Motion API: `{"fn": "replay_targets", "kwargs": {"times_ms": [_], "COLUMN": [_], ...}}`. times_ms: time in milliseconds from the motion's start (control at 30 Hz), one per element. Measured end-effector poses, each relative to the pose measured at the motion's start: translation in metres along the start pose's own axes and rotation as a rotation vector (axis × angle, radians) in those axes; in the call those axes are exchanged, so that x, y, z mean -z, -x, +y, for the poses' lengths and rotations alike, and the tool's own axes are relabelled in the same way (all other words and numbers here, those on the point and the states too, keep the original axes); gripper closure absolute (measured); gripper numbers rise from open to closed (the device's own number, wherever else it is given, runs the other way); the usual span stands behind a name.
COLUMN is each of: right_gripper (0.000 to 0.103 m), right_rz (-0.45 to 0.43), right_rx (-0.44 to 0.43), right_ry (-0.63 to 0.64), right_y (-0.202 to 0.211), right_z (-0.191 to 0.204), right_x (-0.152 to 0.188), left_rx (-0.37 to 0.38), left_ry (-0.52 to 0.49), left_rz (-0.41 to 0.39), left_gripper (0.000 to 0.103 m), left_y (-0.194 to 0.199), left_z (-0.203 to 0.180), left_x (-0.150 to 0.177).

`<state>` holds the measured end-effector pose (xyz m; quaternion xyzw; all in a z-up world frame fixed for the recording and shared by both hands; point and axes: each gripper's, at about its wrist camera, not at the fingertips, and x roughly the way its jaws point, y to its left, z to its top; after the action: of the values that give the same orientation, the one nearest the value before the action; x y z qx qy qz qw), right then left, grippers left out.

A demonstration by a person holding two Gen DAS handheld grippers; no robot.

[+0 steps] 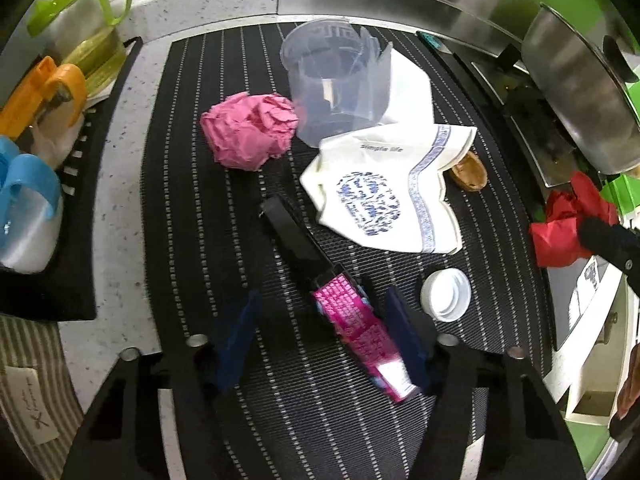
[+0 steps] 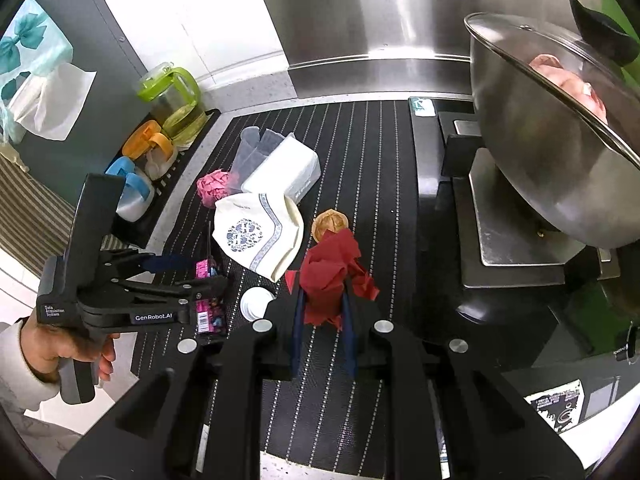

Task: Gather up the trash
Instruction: 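Grasp the pink wrapper box with the left gripper while the right gripper holds the red cloth, then carry the pink box and red cloth in both grippers to the wastebasket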

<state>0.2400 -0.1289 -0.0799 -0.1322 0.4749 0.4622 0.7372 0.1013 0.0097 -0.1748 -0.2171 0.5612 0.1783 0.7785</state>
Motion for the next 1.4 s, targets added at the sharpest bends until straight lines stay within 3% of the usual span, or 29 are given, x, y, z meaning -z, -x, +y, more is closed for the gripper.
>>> {"fn": "replay_targets", "kwargs": {"times_ms": [267,600,900,1100,1200,1400], "right_gripper": [0.087,0.087,0.087,0.087,0.087,0.087], "right_rz": [0.001,-0.009,-0.107,-0.193,-0.227,-0.244], "right_rx": [-0.016,0.011,0.121,0.264,0.351,0.466], "right_ry": [0.006,-0.012,-0.123,-0.284,-0.388,-0.552], "right_y": [-0.004,0.007,0.072,0.125,0.154,0.196], "right_z": [0.015,0.043,0.084,0.104,0.111,0.112], "right_x": [-0.002,0.002,0.027,0.078,0.12,0.203], "left_rx": [-0.001,0.037,0.09,0.212,0.284,0.399], "left_ry": [-0.026,-0.159,-0.4,-0.61,-0.733,-0.881], "left_rz": [0.004,-0.067,-0.157,-0.191,-0.204,-0.193], "left_gripper": [0.077,0.079,0.079,0.079,0.079,0.079], "left_y": [0.007,0.051,0.127,0.16,0.173,0.181], "left_z": [0.019,0.028,0.022,0.001,-0.021,-0.071], "left_x": [0.004,0.011,0.024,0.035,0.053,0.092]}}
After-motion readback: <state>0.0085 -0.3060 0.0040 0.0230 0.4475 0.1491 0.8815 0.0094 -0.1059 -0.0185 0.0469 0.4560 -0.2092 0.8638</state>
